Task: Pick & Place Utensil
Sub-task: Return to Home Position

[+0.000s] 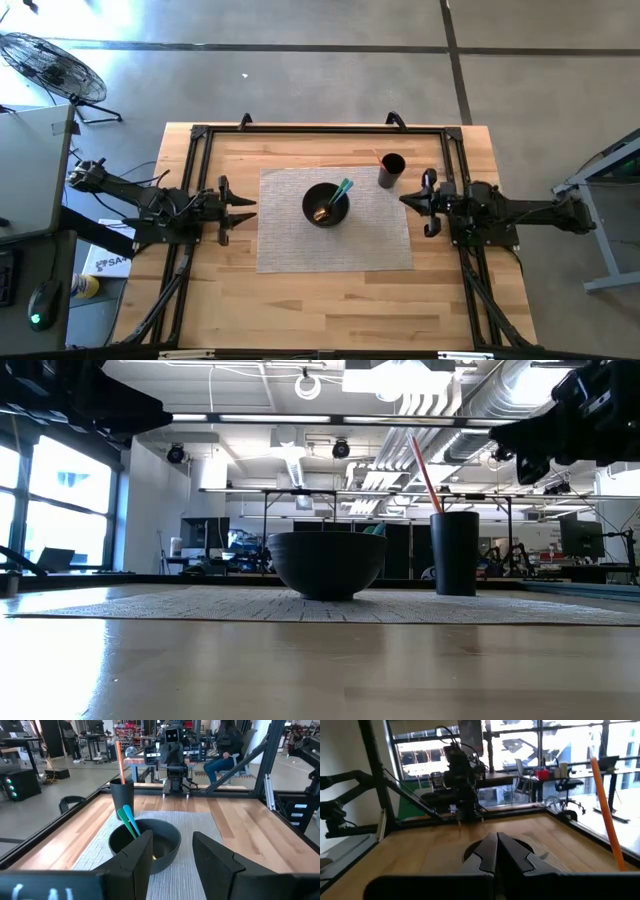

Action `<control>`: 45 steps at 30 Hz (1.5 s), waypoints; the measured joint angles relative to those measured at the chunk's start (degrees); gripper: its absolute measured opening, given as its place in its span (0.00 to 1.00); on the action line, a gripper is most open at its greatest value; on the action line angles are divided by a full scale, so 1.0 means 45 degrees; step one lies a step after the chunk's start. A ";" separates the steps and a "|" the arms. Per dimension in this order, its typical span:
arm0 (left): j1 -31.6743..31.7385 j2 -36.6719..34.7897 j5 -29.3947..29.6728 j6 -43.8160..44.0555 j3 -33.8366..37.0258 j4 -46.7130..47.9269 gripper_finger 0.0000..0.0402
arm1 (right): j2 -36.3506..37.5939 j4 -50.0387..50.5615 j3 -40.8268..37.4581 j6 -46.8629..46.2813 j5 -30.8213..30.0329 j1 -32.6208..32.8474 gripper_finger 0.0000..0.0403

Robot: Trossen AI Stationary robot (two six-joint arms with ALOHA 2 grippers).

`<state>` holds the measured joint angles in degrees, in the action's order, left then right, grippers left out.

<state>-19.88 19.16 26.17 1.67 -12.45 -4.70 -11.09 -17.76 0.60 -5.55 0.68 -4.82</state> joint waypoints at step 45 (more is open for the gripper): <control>0.3502 -0.4151 -0.5846 -0.0894 0.2463 0.0134 0.34 | -0.0034 0.0662 -0.0015 0.0338 -0.0355 0.0534 0.02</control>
<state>-4.12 0.48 -0.13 -2.35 -1.37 -4.10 -11.25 -14.78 0.54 -4.03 -0.92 -2.42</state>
